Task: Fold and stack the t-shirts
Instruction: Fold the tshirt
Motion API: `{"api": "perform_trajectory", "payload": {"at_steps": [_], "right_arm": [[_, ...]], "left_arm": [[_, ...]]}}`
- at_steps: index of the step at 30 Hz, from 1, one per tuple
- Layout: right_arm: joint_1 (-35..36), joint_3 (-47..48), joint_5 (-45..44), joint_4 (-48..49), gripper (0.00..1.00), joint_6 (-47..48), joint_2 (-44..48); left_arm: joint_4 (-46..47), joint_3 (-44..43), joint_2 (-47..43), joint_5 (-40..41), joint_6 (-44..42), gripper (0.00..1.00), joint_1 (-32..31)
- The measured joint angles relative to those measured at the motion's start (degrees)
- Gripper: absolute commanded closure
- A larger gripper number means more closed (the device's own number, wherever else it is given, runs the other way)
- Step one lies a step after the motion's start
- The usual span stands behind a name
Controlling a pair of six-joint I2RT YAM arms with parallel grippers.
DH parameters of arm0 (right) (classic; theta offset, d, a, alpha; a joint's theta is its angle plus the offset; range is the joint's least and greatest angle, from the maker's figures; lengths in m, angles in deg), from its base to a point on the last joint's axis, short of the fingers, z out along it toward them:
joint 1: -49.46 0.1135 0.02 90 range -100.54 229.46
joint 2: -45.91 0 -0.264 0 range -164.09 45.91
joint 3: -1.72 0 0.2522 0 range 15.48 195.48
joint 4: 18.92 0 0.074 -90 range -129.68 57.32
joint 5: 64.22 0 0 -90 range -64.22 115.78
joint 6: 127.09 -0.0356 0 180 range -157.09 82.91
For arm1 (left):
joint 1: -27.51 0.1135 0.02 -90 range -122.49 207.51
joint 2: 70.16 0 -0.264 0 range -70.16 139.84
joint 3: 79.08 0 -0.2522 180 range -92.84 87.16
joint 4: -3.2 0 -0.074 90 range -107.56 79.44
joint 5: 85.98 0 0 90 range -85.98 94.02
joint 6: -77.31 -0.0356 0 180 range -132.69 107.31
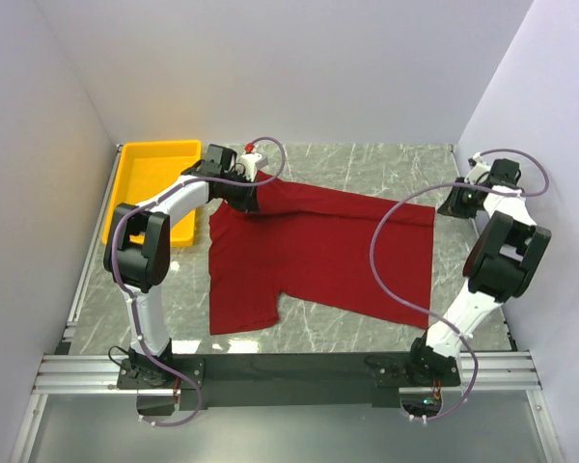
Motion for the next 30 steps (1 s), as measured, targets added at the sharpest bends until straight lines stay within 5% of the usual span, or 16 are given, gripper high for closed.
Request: {"api": "perform_trajectory", "payload": {"at_steps": [13,30], "right_arm": [[5.0,10.4,-3.0,0.4,0.82,-11.5,-11.0],[6.8,15.1,-5.3,-4.0,0.83,-10.8,-15.7]], "left_arm": [[0.0,0.0,0.0,-0.1,0.0,0.99,0.0],[0.0,0.0,0.0,-0.5,0.0,0.99,0.0]]}}
